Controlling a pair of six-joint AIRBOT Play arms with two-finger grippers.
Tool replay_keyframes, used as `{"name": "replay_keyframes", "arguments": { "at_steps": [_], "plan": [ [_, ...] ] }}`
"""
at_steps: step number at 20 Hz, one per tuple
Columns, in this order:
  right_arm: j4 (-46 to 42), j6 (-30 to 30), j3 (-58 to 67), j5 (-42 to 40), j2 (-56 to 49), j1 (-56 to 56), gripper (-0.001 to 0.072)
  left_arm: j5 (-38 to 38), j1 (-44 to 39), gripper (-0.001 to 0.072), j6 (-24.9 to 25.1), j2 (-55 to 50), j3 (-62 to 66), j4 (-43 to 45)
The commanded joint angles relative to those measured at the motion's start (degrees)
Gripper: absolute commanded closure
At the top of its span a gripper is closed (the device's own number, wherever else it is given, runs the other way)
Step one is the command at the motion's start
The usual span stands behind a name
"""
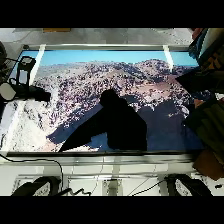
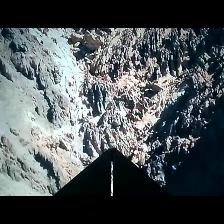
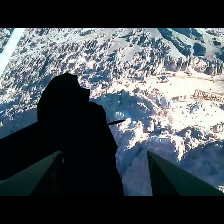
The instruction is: Fold the clothes and pants, and hang the long-sleeved shirts on hangers.
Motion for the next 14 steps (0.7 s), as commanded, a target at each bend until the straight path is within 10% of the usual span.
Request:
{"name": "replay_keyframes", "arguments": {
  "at_steps": [1, 14],
  "plan": [
    [0.0, 0.0, 0.1, 0.0, 0.0, 0.1, 0.0101, -0.8, -0.1, 0.0693, 0.0, 0.0, 0.0, -0.4],
    [0.0, 0.0, 0.1, 0.0, 0.0, 0.1, 0.0101, -9.7, 2.7, 0.0692, -9.9, 14.4, -21.7, -3.3]
  ]
}}
